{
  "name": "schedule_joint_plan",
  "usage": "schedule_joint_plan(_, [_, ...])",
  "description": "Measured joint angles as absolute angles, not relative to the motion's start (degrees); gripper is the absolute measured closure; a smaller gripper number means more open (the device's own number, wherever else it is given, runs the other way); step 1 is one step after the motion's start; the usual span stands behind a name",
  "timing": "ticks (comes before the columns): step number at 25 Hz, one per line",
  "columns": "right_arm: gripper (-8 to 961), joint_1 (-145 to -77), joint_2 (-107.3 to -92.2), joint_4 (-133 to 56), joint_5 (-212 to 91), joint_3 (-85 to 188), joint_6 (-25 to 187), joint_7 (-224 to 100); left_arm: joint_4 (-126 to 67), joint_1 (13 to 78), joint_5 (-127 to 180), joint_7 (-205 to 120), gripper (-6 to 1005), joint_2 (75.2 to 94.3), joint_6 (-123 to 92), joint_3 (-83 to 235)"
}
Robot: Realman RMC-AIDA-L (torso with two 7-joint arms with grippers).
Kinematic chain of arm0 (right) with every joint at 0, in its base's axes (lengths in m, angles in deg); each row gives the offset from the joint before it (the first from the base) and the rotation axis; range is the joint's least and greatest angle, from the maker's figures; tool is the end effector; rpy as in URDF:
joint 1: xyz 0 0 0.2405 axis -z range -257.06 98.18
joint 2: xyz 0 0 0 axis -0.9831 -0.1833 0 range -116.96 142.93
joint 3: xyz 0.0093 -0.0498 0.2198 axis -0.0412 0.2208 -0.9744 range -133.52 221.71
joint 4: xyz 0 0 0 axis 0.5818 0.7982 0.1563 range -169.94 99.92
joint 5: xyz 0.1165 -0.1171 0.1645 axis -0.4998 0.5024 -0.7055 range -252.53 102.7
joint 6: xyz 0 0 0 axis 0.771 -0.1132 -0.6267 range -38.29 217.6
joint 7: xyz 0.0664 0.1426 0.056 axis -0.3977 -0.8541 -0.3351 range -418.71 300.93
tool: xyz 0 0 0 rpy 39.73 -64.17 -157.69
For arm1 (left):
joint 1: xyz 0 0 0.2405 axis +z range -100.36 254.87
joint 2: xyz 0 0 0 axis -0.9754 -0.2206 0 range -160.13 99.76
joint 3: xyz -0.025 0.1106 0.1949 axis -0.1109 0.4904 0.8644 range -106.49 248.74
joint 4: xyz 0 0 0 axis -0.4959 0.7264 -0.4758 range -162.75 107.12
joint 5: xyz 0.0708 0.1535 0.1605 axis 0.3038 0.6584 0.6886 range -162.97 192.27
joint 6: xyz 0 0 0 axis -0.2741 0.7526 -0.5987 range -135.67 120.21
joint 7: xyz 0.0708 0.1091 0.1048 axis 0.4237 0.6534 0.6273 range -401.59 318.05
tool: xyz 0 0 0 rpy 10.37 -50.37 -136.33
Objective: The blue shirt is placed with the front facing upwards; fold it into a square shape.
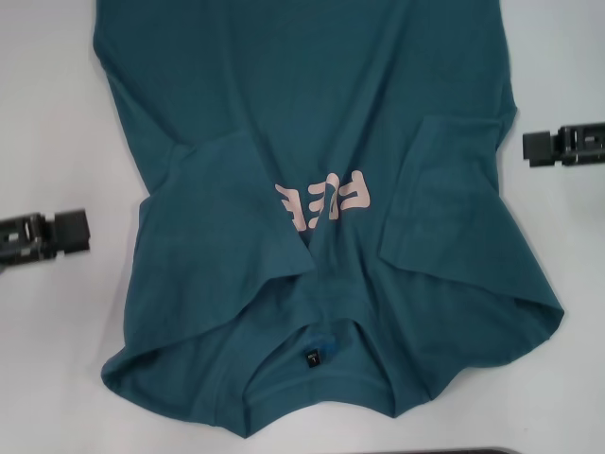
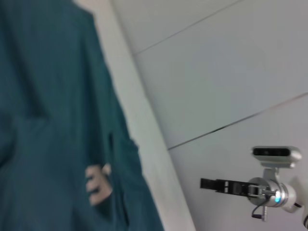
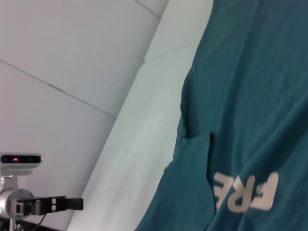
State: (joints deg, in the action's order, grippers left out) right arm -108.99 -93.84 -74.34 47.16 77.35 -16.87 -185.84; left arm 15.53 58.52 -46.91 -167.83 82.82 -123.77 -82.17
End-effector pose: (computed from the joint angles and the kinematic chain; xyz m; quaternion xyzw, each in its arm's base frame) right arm 0.2744 0.3188 0.0885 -0.8064 0.5545 0.2054 0.0035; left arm -0.2915 0.2508 0.0806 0.7562 0.5817 0.2972 0.0388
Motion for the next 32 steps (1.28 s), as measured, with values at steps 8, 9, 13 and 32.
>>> schedule_joint_plan(8, [188,-108.8,-94.58,-74.3,49.0,76.9,-17.9,-187.4,15.6,61.2,-39.4,-178.6,161,81.56,-124.5,-80.7])
schedule_joint_plan(9, [188,-108.8,-94.58,-74.3,49.0,76.9,-17.9,-187.6,15.5,61.7,-38.7,-179.5,161,81.52,-124.7,-80.1])
schedule_joint_plan(13, [188,-109.1,-94.59,-74.4,49.0,77.1,-18.1,-188.4,15.5,62.3,-38.4,-179.9,162,81.70,-124.8,-79.8])
schedule_joint_plan(32, [188,-107.1,-94.60,-74.5,49.4,76.8,-18.1,-187.9,15.9,61.4,-30.6,-179.6,187,85.32,-116.6,-79.9])
